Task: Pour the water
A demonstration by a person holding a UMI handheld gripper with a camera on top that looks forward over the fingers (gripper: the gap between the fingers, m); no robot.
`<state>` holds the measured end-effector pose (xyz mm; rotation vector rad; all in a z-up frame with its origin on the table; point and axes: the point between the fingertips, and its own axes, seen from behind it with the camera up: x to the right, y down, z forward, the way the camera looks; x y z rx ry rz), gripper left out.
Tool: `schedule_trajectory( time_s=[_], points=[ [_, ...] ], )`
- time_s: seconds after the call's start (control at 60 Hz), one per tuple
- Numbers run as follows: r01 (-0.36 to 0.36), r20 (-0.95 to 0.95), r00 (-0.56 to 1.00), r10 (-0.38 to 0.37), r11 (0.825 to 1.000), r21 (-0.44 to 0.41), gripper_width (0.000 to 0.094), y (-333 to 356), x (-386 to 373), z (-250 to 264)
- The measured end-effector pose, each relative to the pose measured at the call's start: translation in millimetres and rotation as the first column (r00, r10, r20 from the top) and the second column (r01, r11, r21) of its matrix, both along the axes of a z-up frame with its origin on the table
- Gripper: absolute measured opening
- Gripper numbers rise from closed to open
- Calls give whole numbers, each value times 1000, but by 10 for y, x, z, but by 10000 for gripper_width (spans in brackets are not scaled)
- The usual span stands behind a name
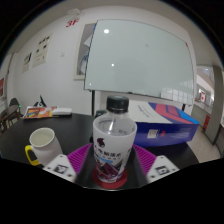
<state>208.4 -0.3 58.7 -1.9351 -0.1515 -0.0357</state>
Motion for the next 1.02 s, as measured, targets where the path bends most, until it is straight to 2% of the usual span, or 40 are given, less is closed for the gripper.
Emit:
schedule_trajectory(
  time_s=[0.033, 0.067, 0.15, 0.267, 0.55, 0.8, 1.017],
  points=[
    [-5, -3, 1000, 5, 1000, -23, 874, -35, -22, -25],
    [8, -9, 1000, -8, 999, -35, 819, -71, -14, -14],
    [34, 2, 999, -34, 998, -49, 850, -234, -8, 78],
    [86, 49, 995, -83, 995, -43, 839, -586, 0, 342],
    [194, 61, 980, -189, 977, -86, 842, -2131, -370, 939],
    [205, 67, 978, -198, 971, -119, 837, -3142, -732, 1024],
    [213, 86, 975, -205, 971, -109, 841, -3399, -789, 1118]
  ],
)
